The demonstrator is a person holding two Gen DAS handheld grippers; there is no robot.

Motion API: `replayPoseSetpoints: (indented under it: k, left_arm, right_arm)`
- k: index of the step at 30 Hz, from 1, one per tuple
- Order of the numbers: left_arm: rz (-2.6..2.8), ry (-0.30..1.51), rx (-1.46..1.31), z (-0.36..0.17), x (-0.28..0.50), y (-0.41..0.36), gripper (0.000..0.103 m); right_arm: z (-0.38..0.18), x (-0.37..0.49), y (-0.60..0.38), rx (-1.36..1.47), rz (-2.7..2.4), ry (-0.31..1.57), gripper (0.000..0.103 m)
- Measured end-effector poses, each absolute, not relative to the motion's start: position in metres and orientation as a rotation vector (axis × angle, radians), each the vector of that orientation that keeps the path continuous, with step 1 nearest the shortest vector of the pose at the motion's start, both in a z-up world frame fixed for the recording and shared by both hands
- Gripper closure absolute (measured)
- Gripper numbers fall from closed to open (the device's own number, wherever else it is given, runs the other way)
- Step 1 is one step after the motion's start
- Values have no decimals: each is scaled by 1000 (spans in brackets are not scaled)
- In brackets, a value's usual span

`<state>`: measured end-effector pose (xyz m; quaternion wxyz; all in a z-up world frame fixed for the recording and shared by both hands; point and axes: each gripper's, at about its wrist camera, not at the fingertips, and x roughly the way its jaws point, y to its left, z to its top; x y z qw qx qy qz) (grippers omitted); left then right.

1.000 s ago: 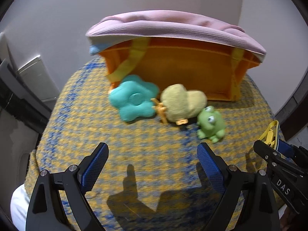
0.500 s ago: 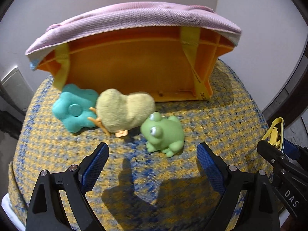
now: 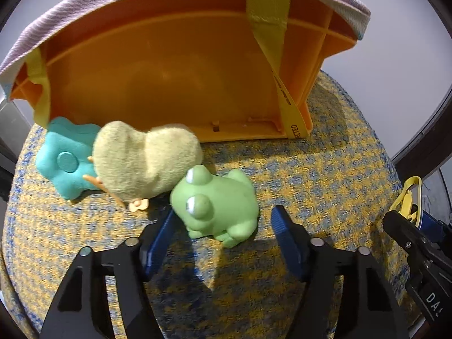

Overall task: Organize objects
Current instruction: 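Grasp the green rubber frog with the left tool, then carry frog and yellow-blue toy over the basket and open both tools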

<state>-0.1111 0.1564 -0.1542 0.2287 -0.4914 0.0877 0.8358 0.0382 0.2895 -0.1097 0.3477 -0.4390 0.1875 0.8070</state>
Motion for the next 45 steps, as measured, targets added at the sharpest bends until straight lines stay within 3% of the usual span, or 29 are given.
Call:
replayPoseSetpoints:
  k: [4, 29, 45]
  left_arm:
    - [2296, 250, -1345, -156, -110, 159, 52]
    - [2354, 255, -1233, -111, -87, 134, 52]
    - [2442, 151, -1193, -74, -101, 70, 52]
  right_arm:
    - [-113, 38, 289, -1139, 2095, 488, 57]
    - [-87, 36, 264, -1107, 2162, 432, 57]
    - [-53, 11, 233, -1079, 2239, 372, 57]
